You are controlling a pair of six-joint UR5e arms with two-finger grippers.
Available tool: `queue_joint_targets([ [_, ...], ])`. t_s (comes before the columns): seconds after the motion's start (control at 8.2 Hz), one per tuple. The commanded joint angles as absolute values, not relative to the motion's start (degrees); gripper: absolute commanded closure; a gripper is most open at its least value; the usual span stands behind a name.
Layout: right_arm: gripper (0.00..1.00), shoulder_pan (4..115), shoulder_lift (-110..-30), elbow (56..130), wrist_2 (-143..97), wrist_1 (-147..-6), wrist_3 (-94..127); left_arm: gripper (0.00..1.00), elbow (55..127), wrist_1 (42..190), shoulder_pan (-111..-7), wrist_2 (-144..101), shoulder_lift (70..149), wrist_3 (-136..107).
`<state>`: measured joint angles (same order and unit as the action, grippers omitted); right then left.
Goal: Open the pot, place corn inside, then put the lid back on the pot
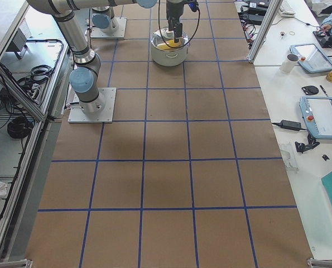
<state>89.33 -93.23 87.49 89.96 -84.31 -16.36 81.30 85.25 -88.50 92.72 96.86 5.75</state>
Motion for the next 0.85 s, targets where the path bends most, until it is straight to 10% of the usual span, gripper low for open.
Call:
queue_joint_targets([
  [0.0,0.00,89.47,-93.34,87.54,90.79,-84.99,-16.09,0.00,81.30,85.25,-88.51,92.72,96.86,5.80],
  [0.73,0.00,92.55,-93.16,87.54,92.20,-85.34,-10.11,0.00,81.39,85.25,-88.51,92.73,96.94,5.80],
])
